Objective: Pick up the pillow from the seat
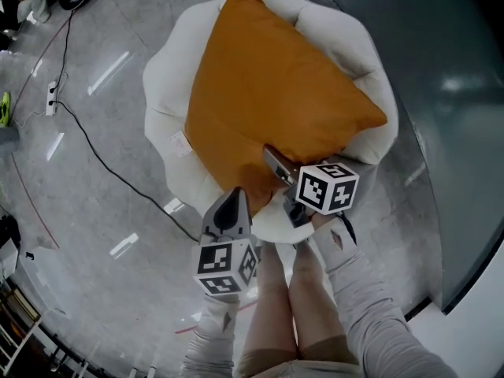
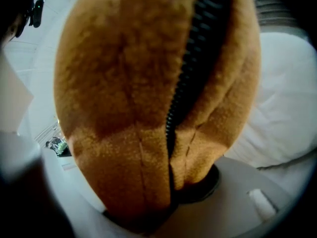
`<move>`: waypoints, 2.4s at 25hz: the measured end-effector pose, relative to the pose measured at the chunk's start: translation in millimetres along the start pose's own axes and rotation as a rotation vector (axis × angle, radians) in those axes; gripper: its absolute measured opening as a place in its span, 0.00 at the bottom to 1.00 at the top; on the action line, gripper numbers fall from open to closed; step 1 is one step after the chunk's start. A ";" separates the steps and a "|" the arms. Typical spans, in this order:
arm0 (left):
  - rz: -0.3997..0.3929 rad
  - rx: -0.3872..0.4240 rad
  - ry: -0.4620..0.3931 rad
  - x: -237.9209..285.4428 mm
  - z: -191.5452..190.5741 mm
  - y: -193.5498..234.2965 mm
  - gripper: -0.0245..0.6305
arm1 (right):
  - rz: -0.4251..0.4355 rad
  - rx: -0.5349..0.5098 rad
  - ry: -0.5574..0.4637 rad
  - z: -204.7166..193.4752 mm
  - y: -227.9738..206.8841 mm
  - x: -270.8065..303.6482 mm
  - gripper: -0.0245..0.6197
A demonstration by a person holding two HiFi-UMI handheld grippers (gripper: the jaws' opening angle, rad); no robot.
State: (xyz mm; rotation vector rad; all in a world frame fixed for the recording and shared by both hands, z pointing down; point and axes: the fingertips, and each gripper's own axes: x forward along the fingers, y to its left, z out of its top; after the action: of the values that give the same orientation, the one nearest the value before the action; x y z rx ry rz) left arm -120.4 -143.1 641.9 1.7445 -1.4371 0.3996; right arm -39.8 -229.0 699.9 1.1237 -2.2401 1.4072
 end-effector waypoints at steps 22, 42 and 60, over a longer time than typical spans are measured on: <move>-0.006 -0.027 -0.020 -102.3 62.8 -61.8 0.04 | -0.050 0.032 0.038 31.0 85.2 -146.5 0.40; -0.024 0.079 -0.099 -164.2 138.9 -107.7 0.04 | -0.049 -0.115 0.037 85.6 162.4 -220.9 0.40; -0.030 0.140 -0.142 -189.2 150.0 -116.5 0.04 | -0.069 -0.106 0.017 87.2 169.0 -251.1 0.40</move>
State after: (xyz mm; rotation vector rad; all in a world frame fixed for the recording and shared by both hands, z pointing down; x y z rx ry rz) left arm -106.6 -129.4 374.5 1.9383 -1.5113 0.3738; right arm 18.8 -146.9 401.5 1.1380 -2.2136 1.2517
